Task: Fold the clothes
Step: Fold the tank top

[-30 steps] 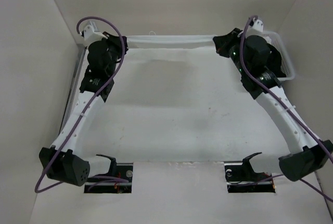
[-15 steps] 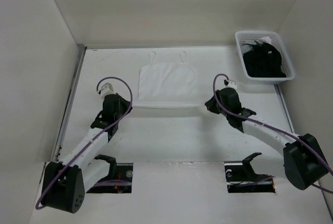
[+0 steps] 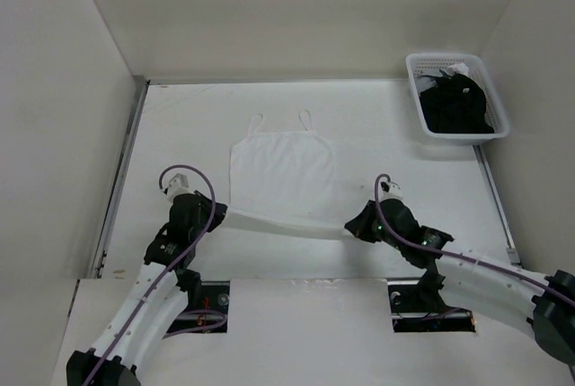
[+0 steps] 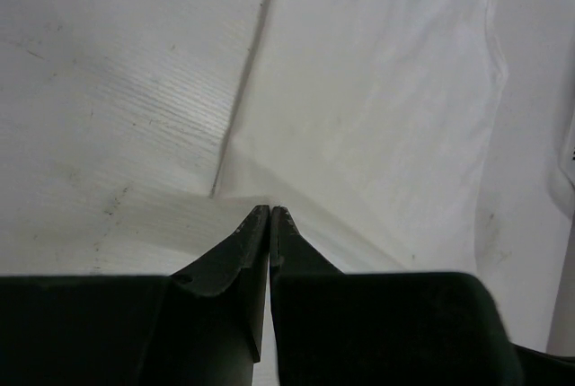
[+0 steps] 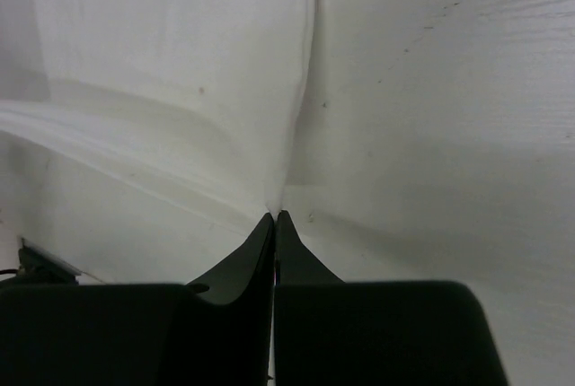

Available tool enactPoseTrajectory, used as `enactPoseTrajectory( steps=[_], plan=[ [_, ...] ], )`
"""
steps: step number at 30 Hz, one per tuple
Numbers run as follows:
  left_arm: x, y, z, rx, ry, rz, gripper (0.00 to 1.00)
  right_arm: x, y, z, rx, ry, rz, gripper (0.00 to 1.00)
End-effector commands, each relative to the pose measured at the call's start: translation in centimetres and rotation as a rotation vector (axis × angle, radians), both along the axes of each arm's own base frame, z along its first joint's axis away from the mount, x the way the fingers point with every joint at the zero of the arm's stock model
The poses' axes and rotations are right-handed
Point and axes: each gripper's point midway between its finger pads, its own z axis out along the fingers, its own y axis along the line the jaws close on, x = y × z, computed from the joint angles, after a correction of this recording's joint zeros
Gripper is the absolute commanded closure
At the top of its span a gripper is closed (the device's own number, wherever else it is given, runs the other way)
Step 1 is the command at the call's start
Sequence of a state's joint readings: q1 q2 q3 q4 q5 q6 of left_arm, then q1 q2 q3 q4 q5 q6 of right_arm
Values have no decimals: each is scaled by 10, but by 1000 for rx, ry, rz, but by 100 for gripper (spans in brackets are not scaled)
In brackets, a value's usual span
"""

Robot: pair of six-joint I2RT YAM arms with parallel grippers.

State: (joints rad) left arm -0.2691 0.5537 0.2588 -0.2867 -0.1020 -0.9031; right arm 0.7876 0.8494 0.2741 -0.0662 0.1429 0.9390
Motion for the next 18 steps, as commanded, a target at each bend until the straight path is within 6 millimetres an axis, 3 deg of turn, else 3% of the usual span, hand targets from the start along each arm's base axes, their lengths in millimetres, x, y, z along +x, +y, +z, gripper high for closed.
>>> enactPoseTrajectory(
  steps=[1,6,12,15,18],
  plan=[
    [6,6,24,-44,-56,65,98,19,9,45,52,-83,-28,99],
    [47,11,77,-55,-188,119,99,84,7,92,-1,-213,-74,99],
    [128,5,123,-50,-293,155,99,171,6,125,-11,-265,-133,99],
    [168,7,123,-32,-290,189,99,220,9,125,-18,-251,-143,99],
    [213,20,102,-12,-244,248,99,271,13,120,-9,-242,-160,100]
  ],
)
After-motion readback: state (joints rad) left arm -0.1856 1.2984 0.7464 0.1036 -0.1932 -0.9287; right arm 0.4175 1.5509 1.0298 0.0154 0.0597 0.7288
